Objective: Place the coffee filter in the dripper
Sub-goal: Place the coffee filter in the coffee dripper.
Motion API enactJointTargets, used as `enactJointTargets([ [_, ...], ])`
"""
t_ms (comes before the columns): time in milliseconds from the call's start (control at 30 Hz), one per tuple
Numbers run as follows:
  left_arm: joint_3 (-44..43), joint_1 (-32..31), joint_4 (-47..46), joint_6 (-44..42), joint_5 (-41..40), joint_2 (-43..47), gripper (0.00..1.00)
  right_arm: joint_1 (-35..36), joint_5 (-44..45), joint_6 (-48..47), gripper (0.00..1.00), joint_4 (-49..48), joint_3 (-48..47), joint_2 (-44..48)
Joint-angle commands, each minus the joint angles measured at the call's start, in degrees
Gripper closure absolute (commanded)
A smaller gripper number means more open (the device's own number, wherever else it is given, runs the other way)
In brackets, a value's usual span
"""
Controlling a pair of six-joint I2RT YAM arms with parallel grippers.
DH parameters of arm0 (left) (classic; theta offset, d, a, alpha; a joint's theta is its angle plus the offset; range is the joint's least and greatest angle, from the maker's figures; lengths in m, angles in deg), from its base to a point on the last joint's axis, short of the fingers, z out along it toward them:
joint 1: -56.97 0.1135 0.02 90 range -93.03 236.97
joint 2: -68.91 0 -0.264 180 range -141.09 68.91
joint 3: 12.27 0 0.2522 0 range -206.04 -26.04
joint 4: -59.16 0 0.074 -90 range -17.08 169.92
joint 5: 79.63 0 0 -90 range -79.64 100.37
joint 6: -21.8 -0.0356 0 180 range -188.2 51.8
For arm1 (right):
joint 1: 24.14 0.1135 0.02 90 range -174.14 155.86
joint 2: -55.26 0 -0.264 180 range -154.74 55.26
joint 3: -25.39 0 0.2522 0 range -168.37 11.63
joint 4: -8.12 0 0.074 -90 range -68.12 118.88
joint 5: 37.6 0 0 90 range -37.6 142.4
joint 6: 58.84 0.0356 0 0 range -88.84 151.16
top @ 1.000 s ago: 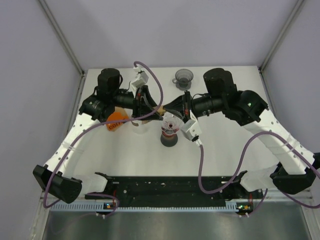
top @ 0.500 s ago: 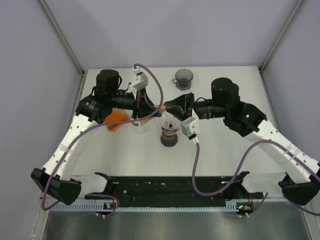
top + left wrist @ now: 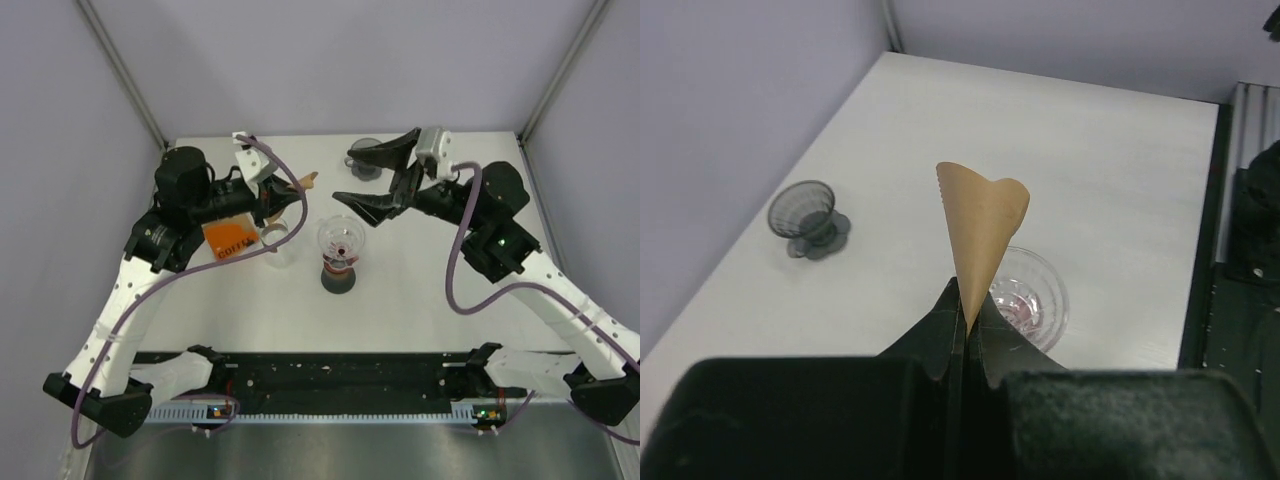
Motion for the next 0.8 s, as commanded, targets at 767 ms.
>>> enactJointTargets([
  [767,6.9,-3.6,-11.5,-6.0,-7.3,6.8,1.00,-0.1,-4.2,40.4,0.64,-7.9,-4.1,-11.2],
])
